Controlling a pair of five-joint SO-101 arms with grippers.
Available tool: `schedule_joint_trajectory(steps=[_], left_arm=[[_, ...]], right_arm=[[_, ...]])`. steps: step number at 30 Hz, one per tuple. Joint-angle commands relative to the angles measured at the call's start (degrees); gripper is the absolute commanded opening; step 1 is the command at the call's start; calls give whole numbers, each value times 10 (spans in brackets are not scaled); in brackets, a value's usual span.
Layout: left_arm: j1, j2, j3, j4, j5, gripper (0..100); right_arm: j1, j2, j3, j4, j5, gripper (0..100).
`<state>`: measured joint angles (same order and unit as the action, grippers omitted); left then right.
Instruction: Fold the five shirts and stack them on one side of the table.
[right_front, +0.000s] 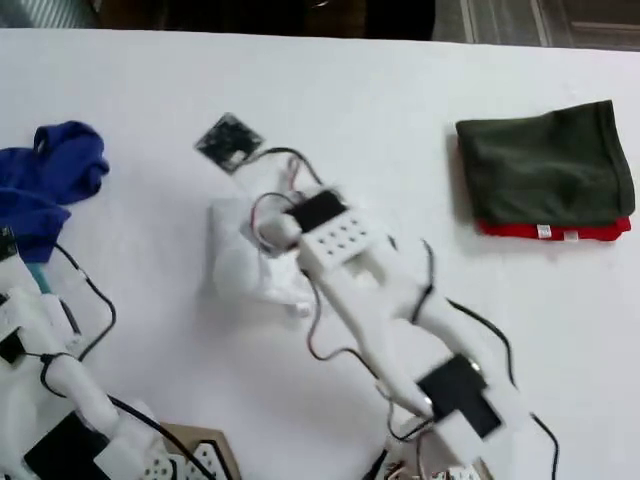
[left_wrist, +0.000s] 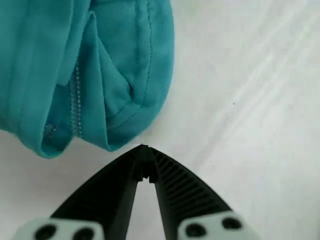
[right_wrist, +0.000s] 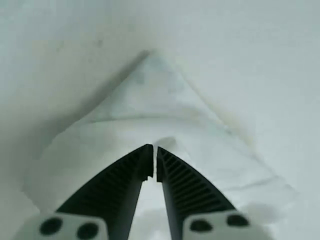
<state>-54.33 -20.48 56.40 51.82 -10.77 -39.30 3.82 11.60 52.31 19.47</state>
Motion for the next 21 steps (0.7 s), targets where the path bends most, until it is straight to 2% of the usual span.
schedule_joint_trajectory(steps=[1, 11, 21], left_arm=[[-6, -20, 16, -34, 28, 26], [-4, -24, 24, -42, 33, 26], [-4, -20, 24, -44, 33, 26]], right_arm=[[-17, 48, -58, 2, -5, 21], [-22, 164, -126, 11, -4, 21], [77, 142, -141, 208, 0, 21]])
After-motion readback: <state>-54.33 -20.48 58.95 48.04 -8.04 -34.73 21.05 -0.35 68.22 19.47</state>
